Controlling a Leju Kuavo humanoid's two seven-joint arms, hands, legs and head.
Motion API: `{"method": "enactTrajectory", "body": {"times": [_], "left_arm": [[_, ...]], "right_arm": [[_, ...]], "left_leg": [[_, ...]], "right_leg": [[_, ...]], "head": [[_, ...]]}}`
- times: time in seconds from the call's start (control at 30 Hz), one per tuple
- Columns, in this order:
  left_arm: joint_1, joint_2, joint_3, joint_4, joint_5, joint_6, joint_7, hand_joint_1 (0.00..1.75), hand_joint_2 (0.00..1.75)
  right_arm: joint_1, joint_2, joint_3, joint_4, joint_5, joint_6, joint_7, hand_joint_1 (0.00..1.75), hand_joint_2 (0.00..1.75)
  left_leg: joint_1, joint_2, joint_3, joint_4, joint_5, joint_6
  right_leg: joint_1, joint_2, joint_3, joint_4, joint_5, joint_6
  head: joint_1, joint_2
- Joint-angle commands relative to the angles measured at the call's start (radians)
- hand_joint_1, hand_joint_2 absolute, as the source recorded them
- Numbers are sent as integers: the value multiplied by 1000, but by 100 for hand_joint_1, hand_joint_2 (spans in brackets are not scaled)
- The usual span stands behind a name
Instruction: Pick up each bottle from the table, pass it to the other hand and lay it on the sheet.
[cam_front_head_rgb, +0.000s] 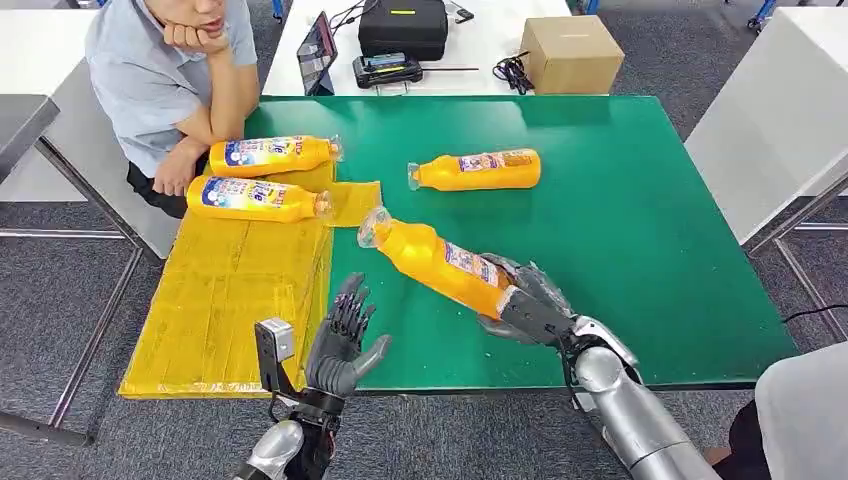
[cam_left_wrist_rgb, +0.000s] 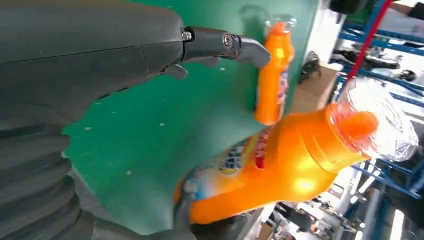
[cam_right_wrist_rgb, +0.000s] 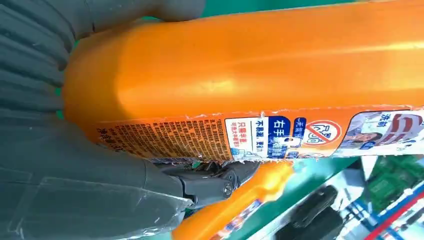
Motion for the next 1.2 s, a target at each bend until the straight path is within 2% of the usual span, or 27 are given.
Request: {"method": "enactTrajectory", "body": {"times": [0.03,0.7,0.8,0.83,0.87,0.9,0.93,1.0,1.03,1.1,1.13,1.17,1.2], "left_arm": [[-110,-26,40,127,25,-24,-4,0,175],[-186,-52,32,174,87,-95,-23,0,175],[-186,-53,38,158,92,-101,-34,0,175],[-185,-53,41,147,93,-107,-42,0,175],[-185,-53,41,147,93,-107,-42,2,175],[-182,-52,42,130,95,-122,-55,161,175],[-178,-51,41,121,92,-124,-57,175,175],[-170,-51,40,103,84,-122,-68,175,175],[-166,-51,39,95,84,-128,-71,175,175],[-160,-50,38,87,81,-129,-72,175,175],[-157,-49,36,80,74,-129,-77,175,175],[-156,-49,37,78,74,-129,-77,175,175],[-154,-48,34,72,70,-130,-80,175,175]], "right_arm": [[-59,72,87,51,-7,7,-5,175,175],[-122,113,216,115,-25,50,-40,175,175],[-126,117,226,140,-31,55,-41,169,175],[-129,117,232,154,-36,58,-43,173,175],[-129,117,232,154,-36,58,-43,168,175],[-128,119,234,163,-37,58,-47,168,175],[-128,120,234,167,-39,57,-49,162,175],[-125,120,229,171,-53,64,-54,155,175],[-125,119,226,173,-59,71,-53,141,175],[-125,116,220,181,-68,77,-51,127,175],[-125,114,216,190,-75,88,-46,86,175],[-124,112,215,193,-76,88,-46,86,175],[-125,111,213,199,-76,86,-47,9,175]], "left_leg": [[2,2,3,0,-1,-2],[1,2,2,0,-1,-2],[1,2,1,0,-1,-1],[2,3,2,1,-1,-2],[1,2,1,0,-1,-1],[1,2,2,1,-1,-2],[1,1,1,0,0,-1],[1,2,1,0,-1,-1],[2,2,2,1,-1,-2],[2,2,2,0,-1,-2],[1,1,1,0,-1,-2],[2,2,3,1,-1,-2],[1,1,1,0,-1,-2]], "right_leg": [[2,2,2,0,0,-3],[1,2,2,0,0,-2],[1,1,1,0,0,-2],[2,2,2,0,-1,-2],[1,1,1,0,0,-2],[2,1,2,0,-1,-2],[1,1,1,0,0,-1],[1,1,1,0,0,-2],[2,1,2,0,-1,-2],[2,1,2,0,-1,-3],[1,1,1,0,-1,-2],[2,1,3,0,-1,-3],[1,0,2,0,-1,-2]], "head": [[0,0],[0,0],[0,0],[0,0],[0,0],[0,0],[0,0],[0,0],[0,0],[0,0],[0,0],[0,0],[0,0]]}}
